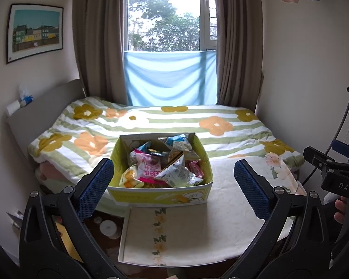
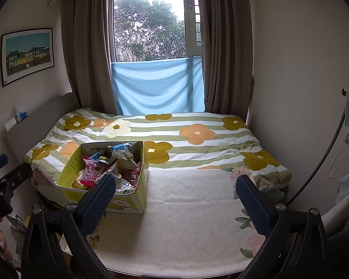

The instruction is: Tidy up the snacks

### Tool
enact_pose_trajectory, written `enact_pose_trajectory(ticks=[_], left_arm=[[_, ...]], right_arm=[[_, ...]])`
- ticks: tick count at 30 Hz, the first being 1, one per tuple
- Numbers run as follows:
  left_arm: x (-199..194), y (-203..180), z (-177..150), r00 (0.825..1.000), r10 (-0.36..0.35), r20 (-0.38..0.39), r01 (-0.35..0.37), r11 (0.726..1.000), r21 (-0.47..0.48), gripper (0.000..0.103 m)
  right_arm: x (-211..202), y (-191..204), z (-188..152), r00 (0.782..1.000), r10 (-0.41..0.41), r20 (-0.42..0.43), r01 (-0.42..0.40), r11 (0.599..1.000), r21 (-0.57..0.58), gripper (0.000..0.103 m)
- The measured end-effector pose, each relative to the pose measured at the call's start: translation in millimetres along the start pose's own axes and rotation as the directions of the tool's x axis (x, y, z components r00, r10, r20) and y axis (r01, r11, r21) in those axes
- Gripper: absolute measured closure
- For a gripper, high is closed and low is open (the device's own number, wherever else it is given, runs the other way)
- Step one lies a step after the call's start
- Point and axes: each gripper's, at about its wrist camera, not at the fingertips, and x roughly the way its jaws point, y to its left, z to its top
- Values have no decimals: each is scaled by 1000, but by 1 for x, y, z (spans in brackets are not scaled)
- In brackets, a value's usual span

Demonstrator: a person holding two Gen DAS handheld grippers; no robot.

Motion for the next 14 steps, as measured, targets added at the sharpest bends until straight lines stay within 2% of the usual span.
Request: enact_pose_trajectory(ticks=[6,14], left_arm=[[-1,-3,1,998,59,25,-59,998,10,0],[7,-3,1,998,56,21,-56,998,-4,0]], right_arm=[[-1,1,2,1000,-7,1,7,1000,6,0],[3,2,5,1000,-13,-5,13,1000,10,0]])
